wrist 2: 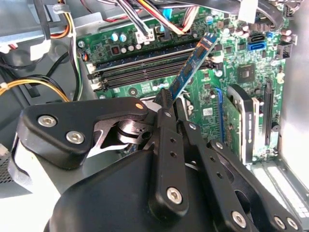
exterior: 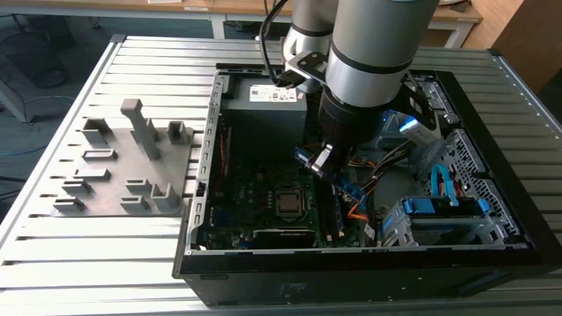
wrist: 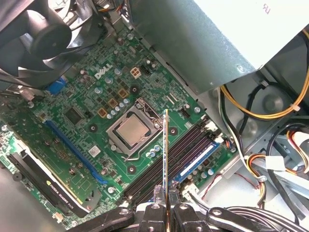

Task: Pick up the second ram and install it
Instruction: 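Insert the second ram into the second slot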

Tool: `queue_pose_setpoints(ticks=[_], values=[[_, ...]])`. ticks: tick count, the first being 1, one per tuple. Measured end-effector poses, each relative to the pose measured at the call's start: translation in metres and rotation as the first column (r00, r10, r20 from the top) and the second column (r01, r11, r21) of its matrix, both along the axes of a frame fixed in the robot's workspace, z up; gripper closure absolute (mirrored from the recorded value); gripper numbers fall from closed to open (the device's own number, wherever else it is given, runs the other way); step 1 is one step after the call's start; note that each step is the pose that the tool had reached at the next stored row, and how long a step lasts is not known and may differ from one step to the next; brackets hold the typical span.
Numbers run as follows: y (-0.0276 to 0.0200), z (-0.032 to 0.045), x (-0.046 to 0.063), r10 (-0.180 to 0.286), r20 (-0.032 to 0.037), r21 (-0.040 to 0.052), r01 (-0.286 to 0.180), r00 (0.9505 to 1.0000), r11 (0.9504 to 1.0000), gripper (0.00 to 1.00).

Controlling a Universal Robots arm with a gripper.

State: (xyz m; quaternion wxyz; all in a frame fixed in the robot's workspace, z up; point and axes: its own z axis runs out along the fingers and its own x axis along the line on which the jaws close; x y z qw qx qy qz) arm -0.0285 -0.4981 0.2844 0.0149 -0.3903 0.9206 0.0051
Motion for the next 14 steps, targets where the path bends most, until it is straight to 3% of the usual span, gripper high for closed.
queue_pose_setpoints(ticks=[14], values=[[0.0000, 0.0000, 0.0000, -0.033, 0.0000, -0.0001, 0.033, 0.9995, 0.9995, 0.86]])
